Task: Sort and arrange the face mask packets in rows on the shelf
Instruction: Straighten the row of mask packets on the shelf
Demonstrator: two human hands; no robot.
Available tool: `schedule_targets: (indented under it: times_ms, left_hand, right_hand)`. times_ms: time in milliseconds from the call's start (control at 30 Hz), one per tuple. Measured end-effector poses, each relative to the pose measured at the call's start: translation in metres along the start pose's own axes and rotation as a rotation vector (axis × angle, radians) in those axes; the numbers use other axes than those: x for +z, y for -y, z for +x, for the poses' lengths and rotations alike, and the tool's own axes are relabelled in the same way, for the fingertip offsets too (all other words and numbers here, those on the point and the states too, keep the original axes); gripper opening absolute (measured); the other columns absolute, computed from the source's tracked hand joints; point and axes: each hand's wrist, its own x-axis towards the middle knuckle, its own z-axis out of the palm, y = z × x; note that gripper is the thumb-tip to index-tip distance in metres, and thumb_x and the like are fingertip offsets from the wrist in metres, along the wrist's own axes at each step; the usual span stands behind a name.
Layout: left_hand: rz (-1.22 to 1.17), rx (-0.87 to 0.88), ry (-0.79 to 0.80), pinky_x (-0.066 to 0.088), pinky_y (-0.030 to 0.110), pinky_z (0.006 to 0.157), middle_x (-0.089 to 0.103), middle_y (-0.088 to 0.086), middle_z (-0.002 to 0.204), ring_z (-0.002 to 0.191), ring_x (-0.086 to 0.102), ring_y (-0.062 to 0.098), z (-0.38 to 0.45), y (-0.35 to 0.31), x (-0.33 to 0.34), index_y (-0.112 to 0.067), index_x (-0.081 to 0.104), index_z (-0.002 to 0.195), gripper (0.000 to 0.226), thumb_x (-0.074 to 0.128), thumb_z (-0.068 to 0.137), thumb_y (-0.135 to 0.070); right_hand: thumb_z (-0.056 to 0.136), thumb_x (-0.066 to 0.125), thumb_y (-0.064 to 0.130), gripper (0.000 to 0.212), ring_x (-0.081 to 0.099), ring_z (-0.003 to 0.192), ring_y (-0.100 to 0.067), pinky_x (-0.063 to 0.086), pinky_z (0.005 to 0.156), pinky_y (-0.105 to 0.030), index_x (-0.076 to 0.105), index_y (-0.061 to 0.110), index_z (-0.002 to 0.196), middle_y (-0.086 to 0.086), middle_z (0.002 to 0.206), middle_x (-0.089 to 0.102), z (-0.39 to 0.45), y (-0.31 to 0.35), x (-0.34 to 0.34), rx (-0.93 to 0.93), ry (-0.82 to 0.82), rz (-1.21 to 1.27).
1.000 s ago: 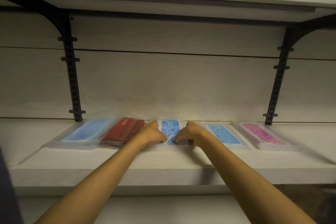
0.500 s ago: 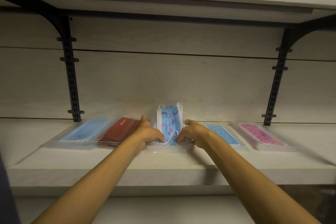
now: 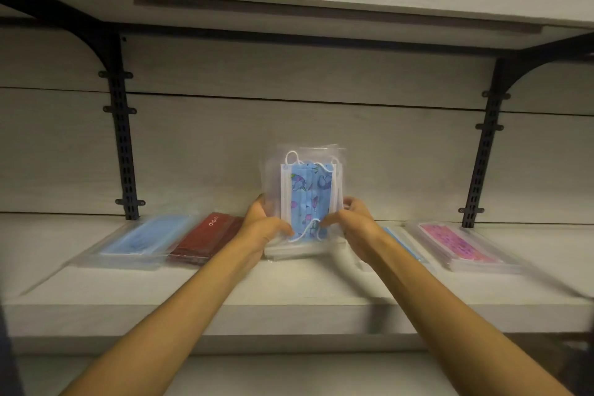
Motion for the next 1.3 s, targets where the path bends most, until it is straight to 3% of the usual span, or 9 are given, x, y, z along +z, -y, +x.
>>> schedule_targets:
  times_ms: [200,367,533,633,700,800,1000,1167,1300]
  left_hand:
    - [-0.039,-0.071,0.1,0.059,0.041,0.086,0.074,0.009,0.108,0.099,0.072,0.025,0.001,0.003,0.001,-0.01,0.059,0.121,0.093,0.082,0.032,0.001]
    - [0.057,-0.13,0.111,0.057,0.044,0.091,0.077,0.01,0.097,0.094,0.073,0.029,-0.002,0.013,0.002,-0.005,0.072,0.106,0.067,0.084,0.04,-0.005]
    - [0.132,-0.092,0.004,0.06,0.038,0.082,0.076,0.008,0.097,0.088,0.074,0.023,0.004,0.012,0.008,-0.006,0.066,0.108,0.058,0.091,0.055,-0.004]
    - [0.138,-0.153,0.067,0.06,0.044,0.085,0.076,0.008,0.1,0.091,0.074,0.026,0.006,0.017,0.007,-0.007,0.065,0.113,0.088,0.094,0.03,-0.012]
    - [0.169,-0.184,0.142,0.058,0.045,0.091,0.077,0.007,0.101,0.094,0.074,0.025,0.006,0.022,0.004,-0.01,0.068,0.115,0.089,0.094,0.03,-0.012]
    - [0.194,-0.188,0.153,0.056,0.042,0.093,0.077,0.004,0.098,0.094,0.074,0.023,0.002,0.021,0.001,-0.013,0.072,0.11,0.072,0.092,0.041,-0.011]
    - [0.217,-0.147,0.08,0.057,0.041,0.091,0.078,0.004,0.096,0.09,0.075,0.02,0.003,0.02,0.004,-0.011,0.072,0.11,0.071,0.092,0.042,-0.012]
    - [0.27,-0.192,0.034,0.061,0.04,0.081,0.076,0.003,0.103,0.088,0.075,0.019,0.041,0.064,-0.008,-0.018,0.065,0.112,0.102,0.102,0.019,-0.036]
    - [0.237,-0.089,0.012,0.059,0.037,0.084,0.077,0.007,0.098,0.089,0.074,0.022,0.003,0.027,0.005,-0.008,0.07,0.108,0.064,0.095,0.049,-0.004]
  right_hand:
    - [0.061,0.071,-0.005,0.051,0.071,0.101,-0.027,0.056,0.093,-0.041,0.067,0.009,0.11,-0.006,0.103,0.076,-0.011,-0.001,-0.001,-0.142,0.084,0.014]
    - [0.057,0.077,0.003,0.05,0.071,0.102,-0.029,0.054,0.081,-0.032,0.07,0.004,0.107,-0.01,0.102,0.076,-0.007,-0.016,-0.003,-0.126,0.069,-0.002]
    - [0.075,0.083,0.006,0.039,0.074,0.092,-0.022,0.06,0.087,-0.039,0.068,0.011,0.111,-0.003,0.101,0.077,0.0,-0.019,-0.005,-0.128,0.001,0.032]
    - [0.078,0.082,0.008,0.044,0.074,0.093,-0.022,0.06,0.087,-0.041,0.066,0.011,0.119,-0.002,0.103,0.077,0.001,-0.025,-0.006,-0.122,0.017,0.011]
    - [0.08,0.081,0.008,0.043,0.074,0.094,-0.021,0.06,0.086,-0.039,0.066,0.011,0.12,-0.002,0.104,0.076,0.001,-0.029,-0.007,-0.095,0.047,-0.011]
    - [0.081,0.08,0.008,0.044,0.072,0.096,-0.021,0.057,0.077,-0.031,0.064,0.01,0.122,-0.003,0.106,0.075,0.0,-0.029,-0.007,-0.025,0.089,-0.097]
    - [0.083,0.077,0.004,0.036,0.067,0.081,-0.007,0.048,0.057,-0.015,0.058,0.017,0.111,0.007,0.094,0.069,-0.004,-0.026,-0.008,-0.087,0.059,-0.147]
    - [0.076,0.08,-0.001,0.048,0.071,0.095,-0.018,0.057,0.072,-0.022,0.06,0.009,0.119,-0.006,0.111,0.073,-0.004,-0.037,-0.006,-0.107,0.08,-0.217]
    - [0.075,0.083,0.006,0.05,0.071,0.095,-0.015,0.06,0.083,-0.035,0.062,0.016,0.12,-0.002,0.11,0.073,-0.004,-0.036,-0.007,-0.199,0.044,-0.246]
